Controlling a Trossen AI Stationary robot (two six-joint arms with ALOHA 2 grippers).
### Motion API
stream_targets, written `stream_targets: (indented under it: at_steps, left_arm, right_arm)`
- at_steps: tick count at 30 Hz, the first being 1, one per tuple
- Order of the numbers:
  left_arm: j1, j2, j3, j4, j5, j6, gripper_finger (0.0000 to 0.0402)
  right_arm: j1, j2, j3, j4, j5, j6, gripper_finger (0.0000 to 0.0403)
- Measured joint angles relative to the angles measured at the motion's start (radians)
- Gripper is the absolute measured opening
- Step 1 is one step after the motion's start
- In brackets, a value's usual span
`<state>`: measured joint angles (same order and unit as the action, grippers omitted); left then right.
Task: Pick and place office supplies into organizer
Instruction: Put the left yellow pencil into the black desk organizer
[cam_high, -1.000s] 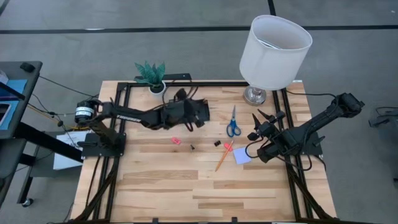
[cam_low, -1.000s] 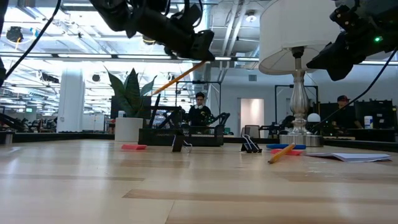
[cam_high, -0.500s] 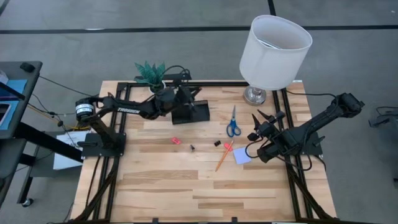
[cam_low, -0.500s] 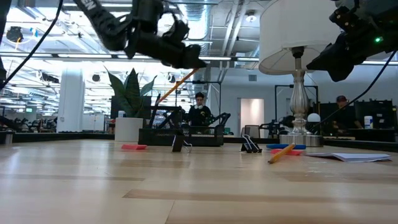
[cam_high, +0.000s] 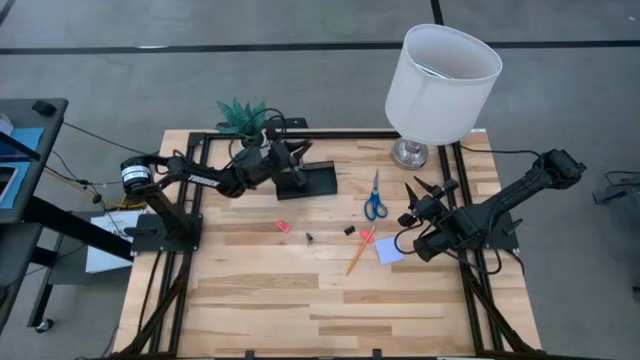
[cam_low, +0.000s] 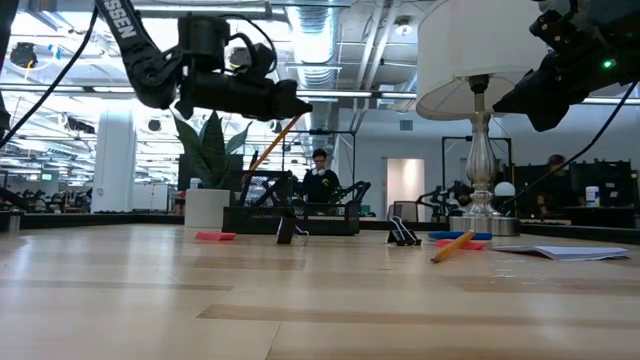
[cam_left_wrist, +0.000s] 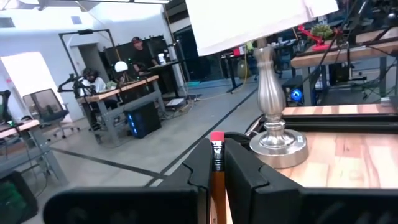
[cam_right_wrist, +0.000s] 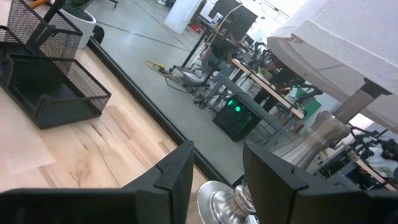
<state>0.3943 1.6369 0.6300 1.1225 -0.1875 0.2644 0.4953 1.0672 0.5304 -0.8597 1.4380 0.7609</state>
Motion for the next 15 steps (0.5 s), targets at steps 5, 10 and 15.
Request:
stream_targets:
  at_steps: [5, 10, 15]
  left_arm:
    - [0.000, 0.021, -0.021, 0.057, 0.025, -0.020, 0.0009]
    - [0.004, 0.148, -0.015, 0.206, 0.052, -0.044, 0.0009]
    - [0.021, 0.284, 0.007, 0.346, 0.051, -0.051, 0.0009]
  right_arm:
    - [0.000, 0.000, 0.000, 0.001, 0.000, 0.000, 0.0134]
    - [0.000, 0.000, 0.000, 0.004, 0.000, 0.000, 0.0133]
    - [0.000, 0.000, 0.000, 0.005, 0.000, 0.000, 0.0134]
